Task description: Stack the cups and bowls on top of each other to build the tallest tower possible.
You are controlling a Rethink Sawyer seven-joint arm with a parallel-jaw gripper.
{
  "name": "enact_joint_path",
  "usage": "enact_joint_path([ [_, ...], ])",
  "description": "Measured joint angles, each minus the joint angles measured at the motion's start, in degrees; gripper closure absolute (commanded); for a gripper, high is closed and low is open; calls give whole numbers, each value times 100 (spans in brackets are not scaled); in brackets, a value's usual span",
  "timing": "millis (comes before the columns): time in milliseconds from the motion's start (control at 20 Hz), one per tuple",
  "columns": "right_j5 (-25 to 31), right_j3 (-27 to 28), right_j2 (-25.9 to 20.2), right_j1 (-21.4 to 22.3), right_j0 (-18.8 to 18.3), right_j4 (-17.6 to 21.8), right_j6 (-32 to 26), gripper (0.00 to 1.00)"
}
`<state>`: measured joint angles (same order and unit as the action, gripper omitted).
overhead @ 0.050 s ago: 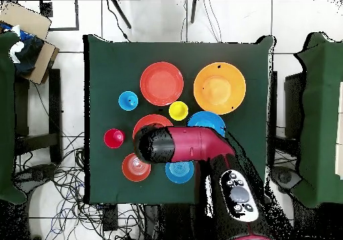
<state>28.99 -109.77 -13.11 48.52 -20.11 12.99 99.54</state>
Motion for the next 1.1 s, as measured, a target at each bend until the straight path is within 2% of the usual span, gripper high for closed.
enact_joint_path([
  [250,-225,-208,158,92,260,-19,418,0],
  [550,-351,-357,191,98,296,-70,649,0],
  [700,-350,-375,189,92,266,-72,655,0],
  [1100,-351,-335,187,50,-108,-72,655,0],
])
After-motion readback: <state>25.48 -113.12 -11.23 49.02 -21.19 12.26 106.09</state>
